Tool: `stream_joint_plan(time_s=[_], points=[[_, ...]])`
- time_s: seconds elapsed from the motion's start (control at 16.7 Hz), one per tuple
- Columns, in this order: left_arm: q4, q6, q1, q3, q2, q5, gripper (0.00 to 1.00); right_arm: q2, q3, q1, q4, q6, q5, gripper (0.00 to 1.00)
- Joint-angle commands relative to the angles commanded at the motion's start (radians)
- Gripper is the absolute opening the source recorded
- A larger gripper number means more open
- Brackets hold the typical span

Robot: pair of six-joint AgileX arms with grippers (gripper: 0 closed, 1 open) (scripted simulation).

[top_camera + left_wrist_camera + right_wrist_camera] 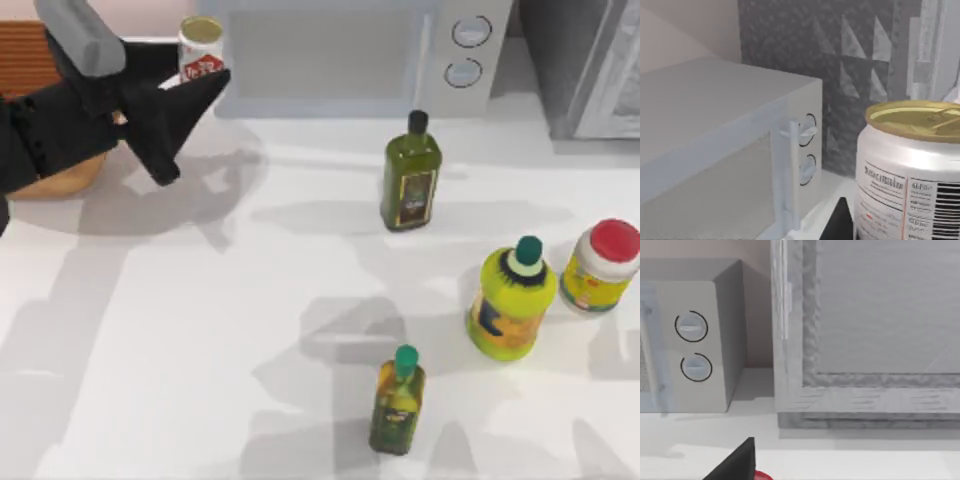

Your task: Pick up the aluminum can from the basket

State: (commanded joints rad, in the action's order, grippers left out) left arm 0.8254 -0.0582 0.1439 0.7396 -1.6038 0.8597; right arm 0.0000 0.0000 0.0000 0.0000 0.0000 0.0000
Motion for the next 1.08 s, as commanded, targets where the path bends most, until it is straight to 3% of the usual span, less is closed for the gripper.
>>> stream_joint_plan(time_s=[0.3,0.54,0.84,1.08], points=[[0.231,-0.005,0.030,0.177,-0.435,0.270,0.00,0.000,0.000,0.000,0.000,0.000,0.000,1.00],[0.372,-0.011,0.036,0.279,-0.685,0.436,0.00,0.000,0.000,0.000,0.000,0.000,0.000,1.00],[0.475,-0.014,0.026,0.353,-0.863,0.559,0.00,0.000,0.000,0.000,0.000,0.000,0.000,1.00],[0.503,-0.013,0.020,0.376,-0.911,0.596,0.00,0.000,0.000,0.000,0.000,0.000,0.000,1.00]])
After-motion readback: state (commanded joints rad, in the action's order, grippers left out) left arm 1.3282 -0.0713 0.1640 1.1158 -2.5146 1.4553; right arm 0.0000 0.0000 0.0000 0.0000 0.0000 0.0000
